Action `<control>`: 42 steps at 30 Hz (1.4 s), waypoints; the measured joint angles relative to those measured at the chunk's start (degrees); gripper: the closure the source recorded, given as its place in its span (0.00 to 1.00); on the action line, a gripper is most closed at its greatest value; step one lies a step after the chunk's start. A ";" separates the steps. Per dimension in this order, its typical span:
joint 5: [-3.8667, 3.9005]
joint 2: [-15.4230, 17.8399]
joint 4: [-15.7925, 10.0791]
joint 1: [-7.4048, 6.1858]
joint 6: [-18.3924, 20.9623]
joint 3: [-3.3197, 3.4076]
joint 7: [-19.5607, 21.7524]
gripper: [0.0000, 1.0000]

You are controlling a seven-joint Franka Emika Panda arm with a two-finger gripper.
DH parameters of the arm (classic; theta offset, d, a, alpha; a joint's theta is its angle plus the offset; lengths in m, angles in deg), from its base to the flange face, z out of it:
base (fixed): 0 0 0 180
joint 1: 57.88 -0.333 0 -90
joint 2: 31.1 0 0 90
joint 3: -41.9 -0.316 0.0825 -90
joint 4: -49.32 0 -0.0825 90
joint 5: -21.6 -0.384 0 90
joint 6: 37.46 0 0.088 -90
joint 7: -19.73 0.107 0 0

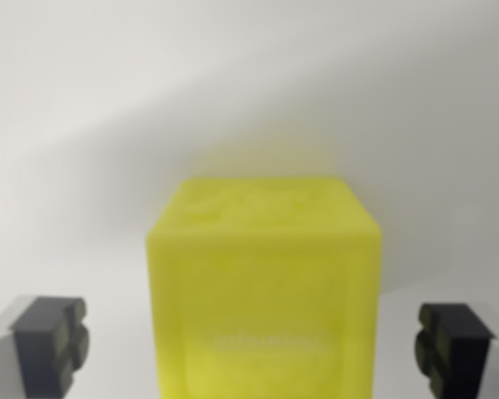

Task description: Pick yellow cube

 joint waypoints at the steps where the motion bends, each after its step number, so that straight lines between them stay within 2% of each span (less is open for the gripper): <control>1: -0.01 -0.30 0.07 0.01 -0.24 0.00 0.00 0.00; 15: -0.11 -4.45 1.13 0.08 -3.30 0.00 0.03 0.00; 20: -0.12 -4.83 1.25 0.09 -3.59 0.00 0.06 0.00; 21: -0.12 -4.84 1.25 0.11 -3.59 0.00 0.08 1.00; 27: -0.12 -4.18 1.07 0.11 -3.14 0.00 0.10 1.00; 42: 0.09 0.54 -0.11 0.16 0.39 0.00 0.27 1.00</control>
